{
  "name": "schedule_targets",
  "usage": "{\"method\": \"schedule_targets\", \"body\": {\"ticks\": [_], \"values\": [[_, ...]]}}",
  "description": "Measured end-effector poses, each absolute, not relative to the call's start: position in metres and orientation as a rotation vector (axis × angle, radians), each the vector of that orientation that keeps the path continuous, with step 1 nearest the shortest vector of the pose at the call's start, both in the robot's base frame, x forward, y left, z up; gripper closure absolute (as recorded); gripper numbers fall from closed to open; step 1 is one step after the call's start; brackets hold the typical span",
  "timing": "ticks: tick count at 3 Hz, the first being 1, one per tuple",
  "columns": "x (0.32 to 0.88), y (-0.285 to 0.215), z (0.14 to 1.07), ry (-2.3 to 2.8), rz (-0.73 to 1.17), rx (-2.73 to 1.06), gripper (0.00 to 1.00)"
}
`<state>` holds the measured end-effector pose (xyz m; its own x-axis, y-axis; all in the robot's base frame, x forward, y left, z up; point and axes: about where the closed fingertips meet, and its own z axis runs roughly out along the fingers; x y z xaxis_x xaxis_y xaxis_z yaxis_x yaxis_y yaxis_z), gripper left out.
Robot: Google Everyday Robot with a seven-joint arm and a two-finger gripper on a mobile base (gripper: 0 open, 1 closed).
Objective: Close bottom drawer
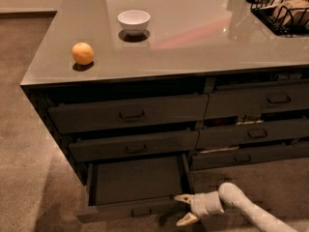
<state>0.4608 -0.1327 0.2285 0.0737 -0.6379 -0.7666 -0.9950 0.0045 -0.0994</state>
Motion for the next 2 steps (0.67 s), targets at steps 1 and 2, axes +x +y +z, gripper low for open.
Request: {"method": "schedule_targets", "body": {"ticks": [1,2], "values": [[0.425,-0.128,0.211,1.603,0.864,-1.667,0.55],[0.403,-0.108,0.192,1.574,0.983,-1.668,0.78]]}}
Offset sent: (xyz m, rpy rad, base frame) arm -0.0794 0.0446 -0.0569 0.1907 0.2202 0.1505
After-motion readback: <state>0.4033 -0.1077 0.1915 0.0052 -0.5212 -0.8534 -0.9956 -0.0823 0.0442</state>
